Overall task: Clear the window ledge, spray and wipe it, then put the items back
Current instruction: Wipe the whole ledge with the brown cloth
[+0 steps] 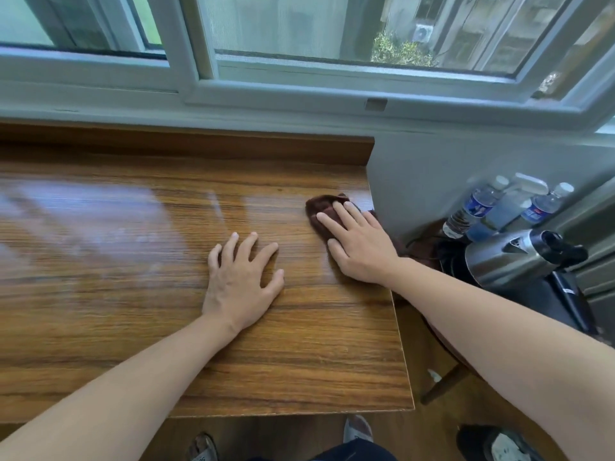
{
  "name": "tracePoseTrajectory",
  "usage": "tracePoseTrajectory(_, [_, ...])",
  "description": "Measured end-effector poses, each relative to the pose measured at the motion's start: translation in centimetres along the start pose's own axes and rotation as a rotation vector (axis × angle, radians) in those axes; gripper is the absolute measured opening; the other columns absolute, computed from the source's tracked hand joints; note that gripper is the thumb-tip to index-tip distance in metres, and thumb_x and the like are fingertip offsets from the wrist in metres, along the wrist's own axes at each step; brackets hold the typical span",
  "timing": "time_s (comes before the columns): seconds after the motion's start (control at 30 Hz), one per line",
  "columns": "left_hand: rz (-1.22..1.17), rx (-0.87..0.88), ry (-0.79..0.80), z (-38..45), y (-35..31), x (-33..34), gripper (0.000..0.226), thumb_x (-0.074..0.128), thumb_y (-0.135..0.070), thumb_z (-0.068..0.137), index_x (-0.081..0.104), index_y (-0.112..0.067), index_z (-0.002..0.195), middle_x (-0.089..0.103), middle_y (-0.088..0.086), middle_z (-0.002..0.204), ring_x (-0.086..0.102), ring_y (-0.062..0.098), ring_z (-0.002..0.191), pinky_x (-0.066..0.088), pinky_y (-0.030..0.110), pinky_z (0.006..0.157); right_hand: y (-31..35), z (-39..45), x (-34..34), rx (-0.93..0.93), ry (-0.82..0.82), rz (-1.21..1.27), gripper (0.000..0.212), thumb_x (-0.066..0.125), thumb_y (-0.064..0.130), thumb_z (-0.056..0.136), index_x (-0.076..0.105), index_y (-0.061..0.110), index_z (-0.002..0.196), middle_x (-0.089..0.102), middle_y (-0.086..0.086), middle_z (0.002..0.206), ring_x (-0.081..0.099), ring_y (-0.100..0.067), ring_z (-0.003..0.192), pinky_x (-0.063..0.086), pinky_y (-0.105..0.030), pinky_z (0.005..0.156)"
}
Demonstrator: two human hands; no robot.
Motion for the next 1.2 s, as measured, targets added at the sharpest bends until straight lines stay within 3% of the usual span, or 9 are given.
tracePoseTrajectory(0.17, [0.002, 0.003, 0.004, 0.3, -0.3, 0.0, 0.064, 0.025, -0.067, 0.095, 0.041, -0.044, 0.152, 0.035, 0.001, 0.163, 0.020, 0.030, 0.154, 0.014, 0.053, 0.125, 0.3, -3.3, 0.4, -0.294, 0.099, -0.011, 0.058, 0.028, 0.049, 0.108, 0.016, 0.042, 0.164, 0.006, 0.005, 0.173, -0.004, -0.015, 0.161, 0.002, -0.042, 0.130])
tracePoseTrajectory(0.3, [0.010, -0.003, 0.008, 0.4, 0.0, 0.2, 0.064, 0.023, -0.068, 0.095, 0.038, -0.045, 0.153, 0.031, -0.001, 0.165, 0.016, 0.029, 0.156, 0.011, 0.053, 0.126, -3.5, 2.2, 0.0, -0.055, 0.047, -0.025, 0.059, 0.026, 0.049, 0.107, 0.017, 0.040, 0.164, 0.015, -0.002, 0.174, 0.005, -0.021, 0.161, 0.011, -0.042, 0.128])
tracePoseTrajectory(0.37, [0.005, 0.000, 0.004, 0.3, 0.2, 0.1, 0.064, 0.022, -0.068, 0.095, 0.039, -0.045, 0.153, 0.032, -0.001, 0.165, 0.016, 0.028, 0.156, 0.011, 0.053, 0.126, -4.6, 4.7, -0.2, 0.109, 0.018, 0.019, 0.058, 0.027, 0.047, 0.106, 0.020, 0.038, 0.163, 0.018, -0.003, 0.173, 0.007, -0.023, 0.160, 0.010, -0.043, 0.128])
tracePoseTrajectory(0.43, [-0.007, 0.005, -0.010, 0.3, 0.3, 0.0, 0.063, 0.024, -0.067, 0.095, 0.044, -0.044, 0.151, 0.037, 0.001, 0.163, 0.021, 0.029, 0.155, 0.014, 0.054, 0.125, -3.8, 5.4, -0.2, 0.138, 0.009, 0.028, 0.057, 0.026, 0.047, 0.107, 0.019, 0.038, 0.163, 0.016, -0.003, 0.173, 0.006, -0.024, 0.160, 0.006, -0.044, 0.129])
tracePoseTrajectory(0.57, [0.004, -0.004, 0.000, 0.2, 0.1, 0.1, 0.062, 0.025, -0.067, 0.095, 0.045, -0.044, 0.150, 0.038, 0.001, 0.162, 0.023, 0.029, 0.154, 0.015, 0.054, 0.124, -0.5, 1.1, -0.2, -0.125, 0.046, 0.019, 0.058, 0.029, 0.048, 0.107, 0.017, 0.043, 0.163, 0.010, 0.004, 0.174, 0.000, -0.018, 0.161, -0.001, -0.040, 0.130])
tracePoseTrajectory(0.67, [-0.014, -0.002, 0.008, 0.5, -0.3, 0.0, 0.063, 0.022, -0.068, 0.095, 0.039, -0.046, 0.152, 0.032, 0.000, 0.165, 0.018, 0.028, 0.156, 0.011, 0.053, 0.126, -1.2, -0.5, 0.1, -0.205, 0.089, 0.013, 0.058, 0.029, 0.049, 0.107, 0.015, 0.044, 0.163, 0.010, 0.005, 0.174, -0.002, -0.016, 0.161, 0.005, -0.042, 0.130])
tracePoseTrajectory(0.77, [-0.009, 0.008, 0.019, 0.5, -0.3, 0.1, 0.064, 0.021, -0.068, 0.096, 0.036, -0.046, 0.154, 0.029, -0.001, 0.166, 0.015, 0.028, 0.156, 0.009, 0.053, 0.126, -3.6, 2.4, -0.2, -0.085, 0.055, 0.003, 0.059, 0.027, 0.048, 0.106, 0.018, 0.041, 0.163, 0.016, -0.001, 0.173, 0.006, -0.020, 0.160, 0.012, -0.042, 0.129])
tracePoseTrajectory(1.0, [-0.008, -0.002, 0.019, 0.3, 0.4, 0.1, 0.059, 0.029, -0.066, 0.097, 0.044, -0.045, 0.150, 0.039, -0.001, 0.161, 0.025, 0.029, 0.154, 0.017, 0.055, 0.124, -6.7, 9.4, -0.3, 0.350, -0.012, 0.100, 0.063, 0.023, 0.047, 0.101, 0.020, 0.035, 0.163, 0.020, -0.007, 0.172, 0.011, -0.028, 0.158, 0.010, -0.046, 0.128])
tracePoseTrajectory(1.2, [0.006, -0.016, 0.007, 0.3, 0.1, 0.1, 0.059, 0.034, -0.065, 0.094, 0.054, -0.042, 0.144, 0.047, 0.001, 0.155, 0.034, 0.031, 0.149, 0.024, 0.056, 0.121, -5.0, 6.9, -0.4, 0.431, -0.060, 0.048, 0.065, 0.023, 0.046, 0.098, 0.026, 0.030, 0.161, 0.027, -0.013, 0.167, 0.019, -0.033, 0.154, 0.018, -0.049, 0.125])
Point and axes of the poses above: each hand's wrist, its own z-axis towards the middle knuckle, its own x-axis out of the palm, y = z × x, the point moved 10 cm from there along z, towards the middle knuckle
